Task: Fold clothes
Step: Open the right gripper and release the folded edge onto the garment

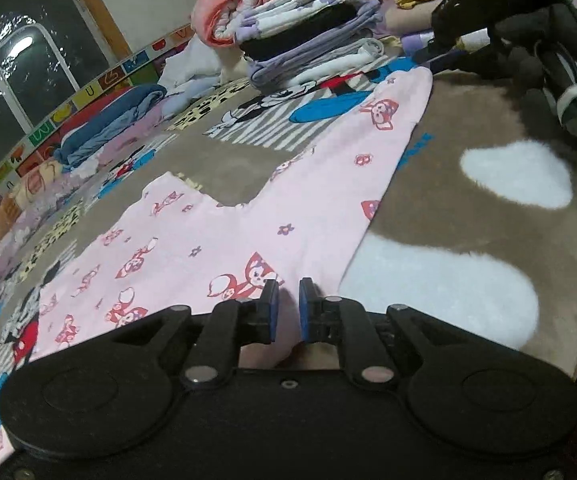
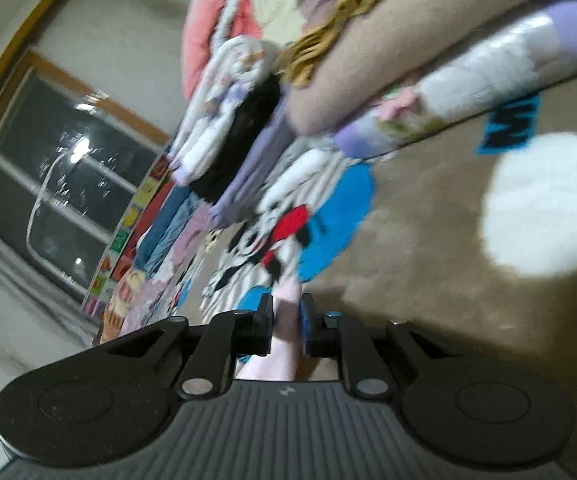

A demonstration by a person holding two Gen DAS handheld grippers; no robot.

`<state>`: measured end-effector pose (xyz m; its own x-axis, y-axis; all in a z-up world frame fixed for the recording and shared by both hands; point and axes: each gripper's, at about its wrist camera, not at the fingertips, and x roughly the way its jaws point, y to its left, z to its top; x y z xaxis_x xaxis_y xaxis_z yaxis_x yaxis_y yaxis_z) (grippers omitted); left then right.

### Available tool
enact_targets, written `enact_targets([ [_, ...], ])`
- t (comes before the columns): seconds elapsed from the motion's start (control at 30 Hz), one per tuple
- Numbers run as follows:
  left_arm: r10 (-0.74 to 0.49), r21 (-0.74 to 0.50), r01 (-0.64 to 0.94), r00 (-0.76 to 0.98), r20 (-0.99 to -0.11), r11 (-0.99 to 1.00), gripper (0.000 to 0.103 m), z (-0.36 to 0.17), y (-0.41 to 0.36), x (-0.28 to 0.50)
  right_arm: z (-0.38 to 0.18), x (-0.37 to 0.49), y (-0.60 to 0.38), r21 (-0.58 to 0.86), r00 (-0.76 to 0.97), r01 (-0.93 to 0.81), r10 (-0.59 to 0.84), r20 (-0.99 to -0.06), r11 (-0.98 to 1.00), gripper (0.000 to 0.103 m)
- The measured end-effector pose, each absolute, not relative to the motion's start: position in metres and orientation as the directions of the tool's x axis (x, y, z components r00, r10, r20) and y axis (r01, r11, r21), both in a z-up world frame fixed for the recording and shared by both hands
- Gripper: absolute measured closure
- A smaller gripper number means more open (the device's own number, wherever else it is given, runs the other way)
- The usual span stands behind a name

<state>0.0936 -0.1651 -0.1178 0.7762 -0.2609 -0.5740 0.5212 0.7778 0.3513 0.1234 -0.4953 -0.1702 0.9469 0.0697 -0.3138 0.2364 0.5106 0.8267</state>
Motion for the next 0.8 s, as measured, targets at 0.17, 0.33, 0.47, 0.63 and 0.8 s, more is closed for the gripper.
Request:
enact_targets([
  [0.17,-0.271,0.317,0.513,0.774,-0.572,0.798,0.095,-0.123,-0.16,0.092,-0.171,0.137,-0.51,0.81,0.934,0.236,0.104,-0.341,0.538,0.071],
  [0.33,-0.279,0.293,0.51,0.772,-0.572,0.809,0.095,-0.124,-0.158,0.09,-0.159,0.177,-0.506,0.732,0.889,0.125,0.251,-0.382,0.67,0.055],
  [0.47,-0.284,0.291,0.512,0.771,-0.57,0.808,0.095,-0.125,-0.157,0.089,-0.16,0.2,-0.498,0.706,0.843,0.055,0.347,-0.412,0.706,0.073],
  [0.63,-0.29,0.277,0.514,0.767,-0.572,0.812,0.095,-0.125,-0.154,0.089,-0.147,0.193,-0.485,0.655,0.874,-0.026,0.335,-0.353,0.756,0.093],
  [0.8,-0.29,0.274,0.513,0.766,-0.573,0.814,0.095,-0.124,-0.153,0.089,-0.156,0.195,-0.489,0.612,0.862,0.099,0.239,-0.446,0.785,0.093],
])
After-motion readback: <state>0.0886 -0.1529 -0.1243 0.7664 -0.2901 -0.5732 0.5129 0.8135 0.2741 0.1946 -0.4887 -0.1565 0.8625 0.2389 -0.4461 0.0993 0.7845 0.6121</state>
